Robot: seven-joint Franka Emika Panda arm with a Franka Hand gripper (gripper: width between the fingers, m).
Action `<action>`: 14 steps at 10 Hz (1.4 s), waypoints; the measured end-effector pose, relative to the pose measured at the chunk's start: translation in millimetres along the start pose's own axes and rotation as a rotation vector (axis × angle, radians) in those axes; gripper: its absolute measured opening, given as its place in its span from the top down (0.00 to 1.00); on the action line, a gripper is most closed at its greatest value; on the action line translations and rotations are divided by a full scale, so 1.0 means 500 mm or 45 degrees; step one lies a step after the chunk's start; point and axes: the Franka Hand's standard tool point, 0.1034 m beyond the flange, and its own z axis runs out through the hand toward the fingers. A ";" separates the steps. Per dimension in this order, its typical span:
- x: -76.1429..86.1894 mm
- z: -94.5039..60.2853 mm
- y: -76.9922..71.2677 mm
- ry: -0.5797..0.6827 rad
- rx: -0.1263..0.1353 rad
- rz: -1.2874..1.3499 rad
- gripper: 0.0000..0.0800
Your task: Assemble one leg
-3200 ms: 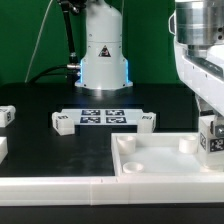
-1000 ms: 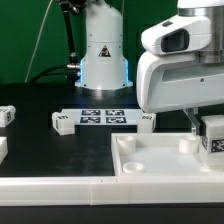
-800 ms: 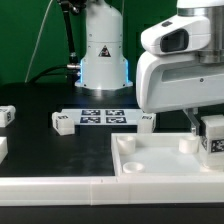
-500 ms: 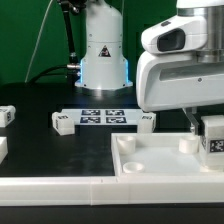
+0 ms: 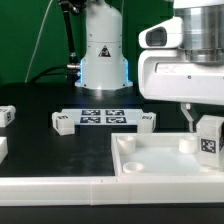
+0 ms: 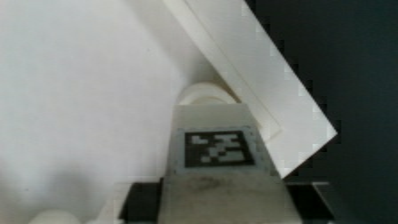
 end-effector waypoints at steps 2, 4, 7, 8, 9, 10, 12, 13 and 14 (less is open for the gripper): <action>-0.001 0.001 0.000 0.007 -0.005 0.339 0.64; -0.003 0.001 -0.001 0.027 -0.013 0.662 0.64; -0.006 0.003 -0.003 0.031 -0.011 1.086 0.64; -0.007 0.003 -0.005 0.028 -0.007 1.189 0.64; -0.007 0.003 -0.005 0.022 -0.004 1.274 0.64; -0.006 0.002 -0.004 0.010 -0.002 1.293 0.64; -0.006 0.003 -0.004 0.009 -0.001 1.227 0.64; -0.004 0.002 -0.004 0.003 0.005 1.168 0.42; -0.004 0.002 -0.004 0.001 0.006 1.130 0.27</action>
Offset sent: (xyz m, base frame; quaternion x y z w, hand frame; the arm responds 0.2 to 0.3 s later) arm -0.0036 0.0007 -0.0057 -0.0144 0.0341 0.3344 0.9417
